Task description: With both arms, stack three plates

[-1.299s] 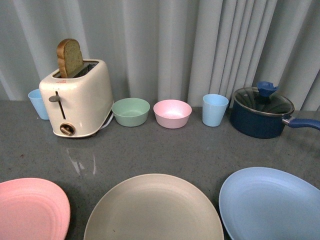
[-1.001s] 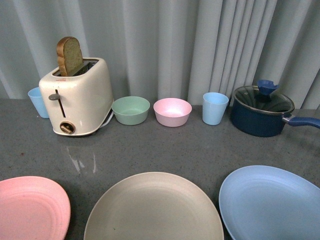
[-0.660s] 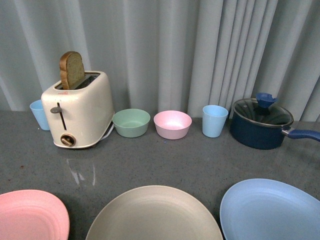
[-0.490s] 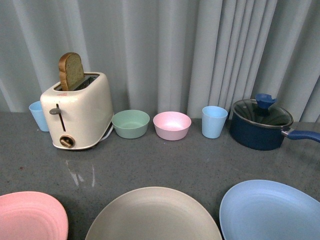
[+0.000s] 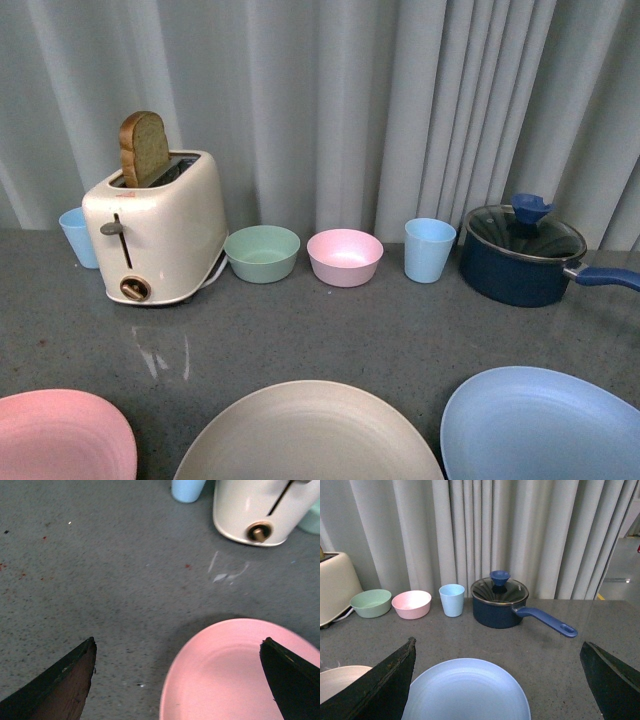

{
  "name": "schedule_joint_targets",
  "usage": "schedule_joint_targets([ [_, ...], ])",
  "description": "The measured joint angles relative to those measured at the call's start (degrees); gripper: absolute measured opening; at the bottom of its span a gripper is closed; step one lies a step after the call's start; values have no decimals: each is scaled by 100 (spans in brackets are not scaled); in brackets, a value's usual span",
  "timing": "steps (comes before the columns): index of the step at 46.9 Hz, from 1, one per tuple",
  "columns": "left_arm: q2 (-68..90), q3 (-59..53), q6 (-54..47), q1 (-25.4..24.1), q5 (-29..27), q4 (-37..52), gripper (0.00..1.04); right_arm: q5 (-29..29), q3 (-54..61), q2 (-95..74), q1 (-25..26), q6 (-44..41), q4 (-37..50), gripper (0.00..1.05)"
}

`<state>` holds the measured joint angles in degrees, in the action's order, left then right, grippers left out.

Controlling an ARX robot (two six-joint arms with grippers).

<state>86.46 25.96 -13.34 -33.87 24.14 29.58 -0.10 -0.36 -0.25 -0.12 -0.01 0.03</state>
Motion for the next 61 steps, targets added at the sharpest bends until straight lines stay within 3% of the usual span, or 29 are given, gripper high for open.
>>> schedule_joint_targets([
  [10, 1025, 741, -988, -258, 46, -555, 98, 2, 0, 0, 0, 0, 0, 97],
  [25, 1825, 1349, -2116, -262, 138, -1818, 98, 2, 0, 0, 0, 0, 0, 97],
  [61, 2253, 1563, -2413, 442, -511, -2378, 98, 2, 0, 0, 0, 0, 0, 97],
])
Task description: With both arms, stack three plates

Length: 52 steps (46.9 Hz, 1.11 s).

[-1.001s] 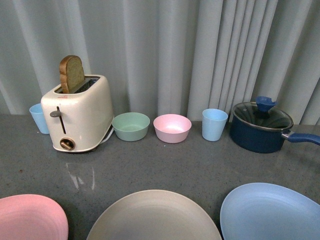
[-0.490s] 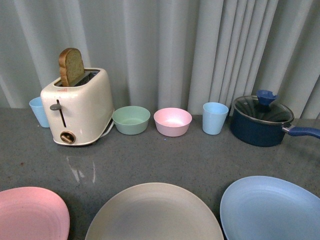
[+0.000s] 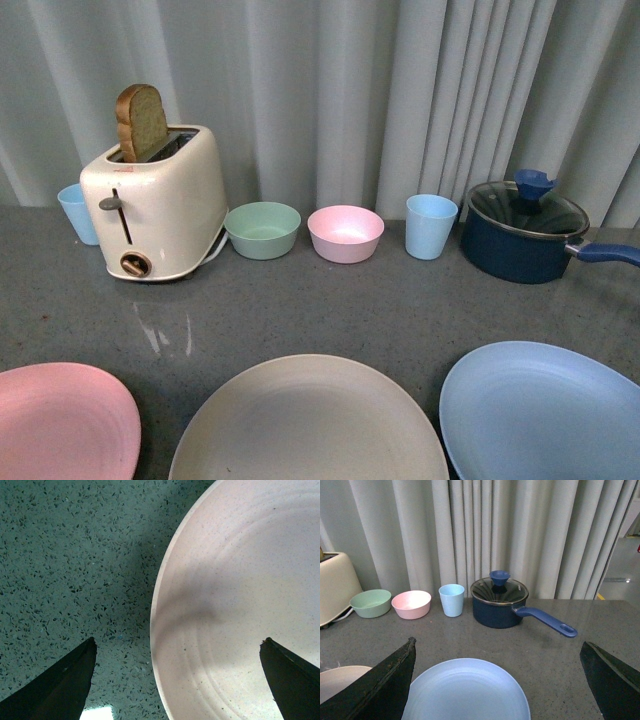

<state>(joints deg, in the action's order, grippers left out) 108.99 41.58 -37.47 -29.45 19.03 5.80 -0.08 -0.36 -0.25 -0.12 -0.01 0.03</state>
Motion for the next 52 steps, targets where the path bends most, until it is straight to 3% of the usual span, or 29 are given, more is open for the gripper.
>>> schedule_joint_targets([
  [39, 256, 87, 166, 457, -249, -369, 97, 0, 0, 0, 0, 0, 0, 97],
  [52, 437, 107, 219, 450, -568, -278, 45, 0, 0, 0, 0, 0, 0, 97],
])
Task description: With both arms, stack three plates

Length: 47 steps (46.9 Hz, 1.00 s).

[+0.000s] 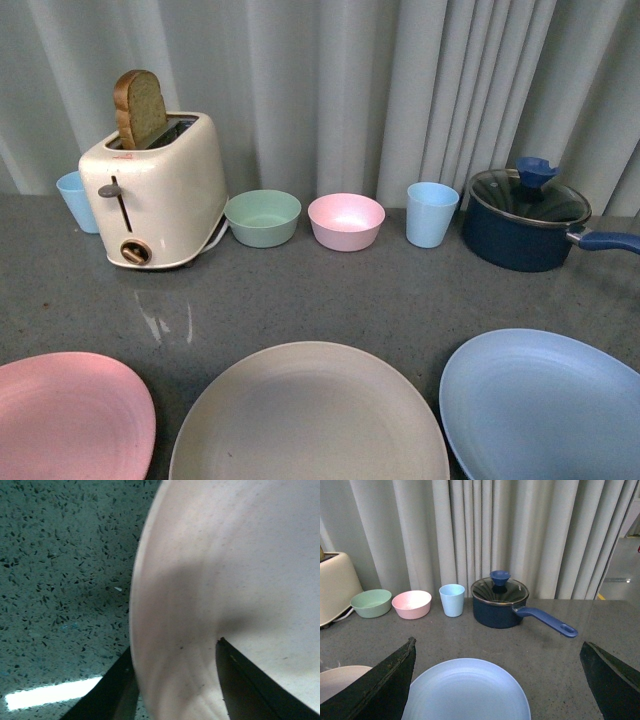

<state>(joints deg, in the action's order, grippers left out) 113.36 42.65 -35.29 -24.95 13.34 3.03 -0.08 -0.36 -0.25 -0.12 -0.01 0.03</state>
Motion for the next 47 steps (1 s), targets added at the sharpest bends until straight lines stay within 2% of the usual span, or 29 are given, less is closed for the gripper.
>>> schedule_joint_targets([
  [6, 2, 81, 162, 0, 33, -85, 19, 0, 0, 0, 0, 0, 0, 97],
  [9, -4, 131, 254, -9, 85, -129, 10, 0, 0, 0, 0, 0, 0, 97],
  [12, -22, 188, 321, -44, 168, -197, 6, 0, 0, 0, 0, 0, 0, 97],
  [20, -103, 293, 334, -208, 221, -461, 5, 0, 0, 0, 0, 0, 0, 97],
  [30, -446, 837, 249, -756, 232, -822, 4, 0, 0, 0, 0, 0, 0, 97],
  [38, -833, 1248, 302, -1097, 557, -1449, 4, 0, 0, 0, 0, 0, 0, 97],
  [47, -1239, 1381, 601, -1060, 1137, -1952, 4, 0, 0, 0, 0, 0, 0, 97],
])
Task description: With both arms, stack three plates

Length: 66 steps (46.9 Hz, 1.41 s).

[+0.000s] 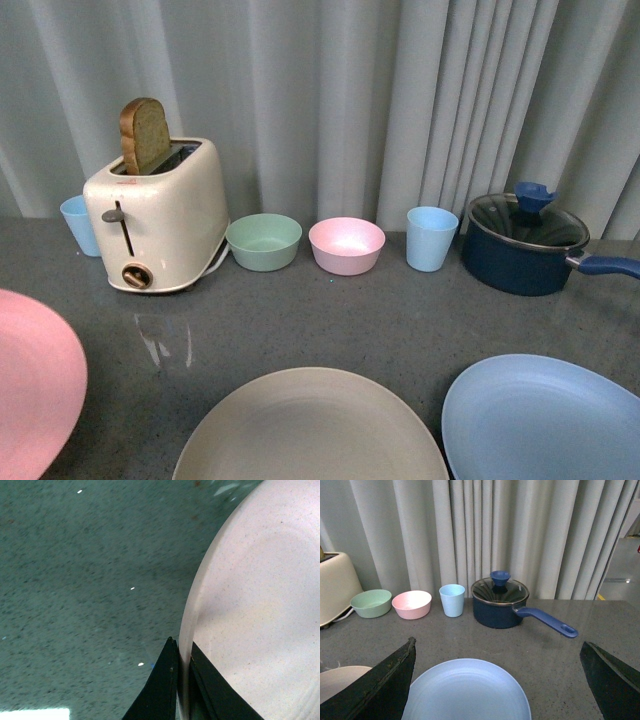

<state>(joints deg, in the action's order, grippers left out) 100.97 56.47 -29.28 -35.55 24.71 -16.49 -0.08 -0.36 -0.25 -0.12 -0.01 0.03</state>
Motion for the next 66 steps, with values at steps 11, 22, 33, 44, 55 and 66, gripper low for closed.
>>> schedule_joint_targets([
  [11, -748, -219, 837, 894, 498, -55, 4, 0, 0, 0, 0, 0, 0, 97],
  [22, -1204, -772, 1810, 2732, 61, 551, 4, 0, 0, 0, 0, 0, 0, 97],
  [33, -730, -787, 2708, 4435, -809, 1058, 4, 0, 0, 0, 0, 0, 0, 97],
  [44, -310, -737, 2962, 4889, -1207, 1207, 4, 0, 0, 0, 0, 0, 0, 97],
  [55, -33, -662, 3213, 5029, -1447, 1340, 4, 0, 0, 0, 0, 0, 0, 97],
  [66, 114, -603, 3270, 5027, -1788, 1346, 22, 0, 0, 0, 0, 0, 0, 97],
])
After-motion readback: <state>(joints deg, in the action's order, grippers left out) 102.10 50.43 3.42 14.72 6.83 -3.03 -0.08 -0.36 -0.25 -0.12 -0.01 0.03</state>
